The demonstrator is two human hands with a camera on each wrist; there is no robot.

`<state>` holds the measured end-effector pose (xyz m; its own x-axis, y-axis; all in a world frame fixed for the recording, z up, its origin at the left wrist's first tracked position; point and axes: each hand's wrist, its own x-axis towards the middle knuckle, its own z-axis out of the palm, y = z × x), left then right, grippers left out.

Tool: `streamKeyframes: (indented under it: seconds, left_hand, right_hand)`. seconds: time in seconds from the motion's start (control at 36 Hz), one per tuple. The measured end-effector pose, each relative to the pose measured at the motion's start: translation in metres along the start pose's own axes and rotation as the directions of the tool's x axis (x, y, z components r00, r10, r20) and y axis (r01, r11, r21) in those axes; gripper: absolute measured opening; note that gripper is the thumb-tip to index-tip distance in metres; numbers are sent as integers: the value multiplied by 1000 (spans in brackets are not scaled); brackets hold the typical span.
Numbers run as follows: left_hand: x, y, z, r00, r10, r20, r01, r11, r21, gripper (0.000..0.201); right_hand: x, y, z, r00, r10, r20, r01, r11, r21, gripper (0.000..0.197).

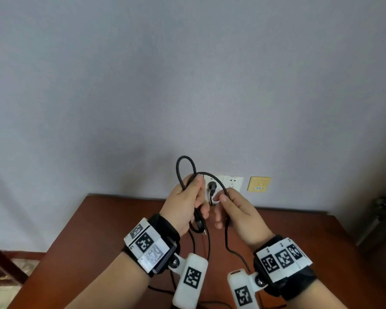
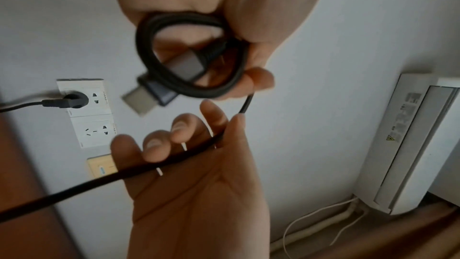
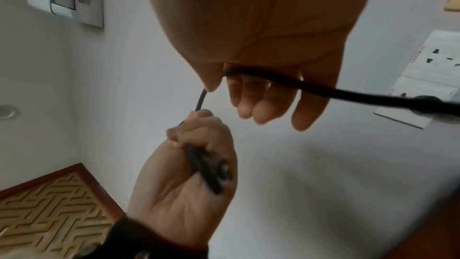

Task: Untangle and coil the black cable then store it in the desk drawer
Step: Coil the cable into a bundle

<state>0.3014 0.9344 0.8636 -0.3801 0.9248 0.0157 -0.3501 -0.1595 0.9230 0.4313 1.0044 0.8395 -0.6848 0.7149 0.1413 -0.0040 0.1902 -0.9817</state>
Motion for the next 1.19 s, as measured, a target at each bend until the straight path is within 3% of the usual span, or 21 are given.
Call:
streamKeyframes:
  seconds: [0.14, 0.19, 0.25, 0.33, 0.42, 0.64, 0.75, 0.83, 1.03, 1.19]
  left_hand:
    - [1, -4, -7, 999, 48, -20, -51, 973, -226, 26]
    - [0, -4, -8, 999, 38, -8, -39, 974, -221, 14]
    - [-3, -4, -6, 1000, 6, 20, -2, 982, -190, 6]
    - [-7, -5, -2, 986, -99, 131, 126, 969, -214, 35]
    - [-11, -5, 1, 962, -154, 228, 201, 959, -201, 34]
    - [-12, -6, 6, 985, -170, 29, 172, 977, -122, 24]
    - [-10, -9, 4, 986, -163, -27, 157, 977, -141, 33]
    - [-10, -10, 3, 991, -134, 10, 133, 962, -240, 38]
    - [-11, -9, 11, 993, -120, 15, 121, 980, -158, 22]
    - [-11, -10, 9, 994, -85, -71, 84, 996, -17, 22]
  right_hand:
    - [-5, 8, 1, 971, -61, -230, 51, 997, -53, 19]
    - [-5, 8, 2, 957, -112, -269, 79, 988, -132, 19]
    - [-3, 4, 7, 952, -185, -245, 134, 969, -209, 20]
    - [-2, -5, 14, 939, -309, -153, 235, 898, -372, 28]
    - [-2, -13, 16, 930, -353, -104, 270, 847, -458, 26]
    - [-10, -22, 23, 960, -279, 35, 268, 868, -418, 27]
    - [-12, -31, 26, 950, -306, -64, 256, 878, -404, 22]
    - [-6, -31, 21, 925, -337, -176, 225, 859, -460, 34]
    - [-7, -35, 28, 954, -293, 61, 283, 817, -502, 40]
    - [-10, -33, 30, 968, -161, 193, 232, 868, -439, 50]
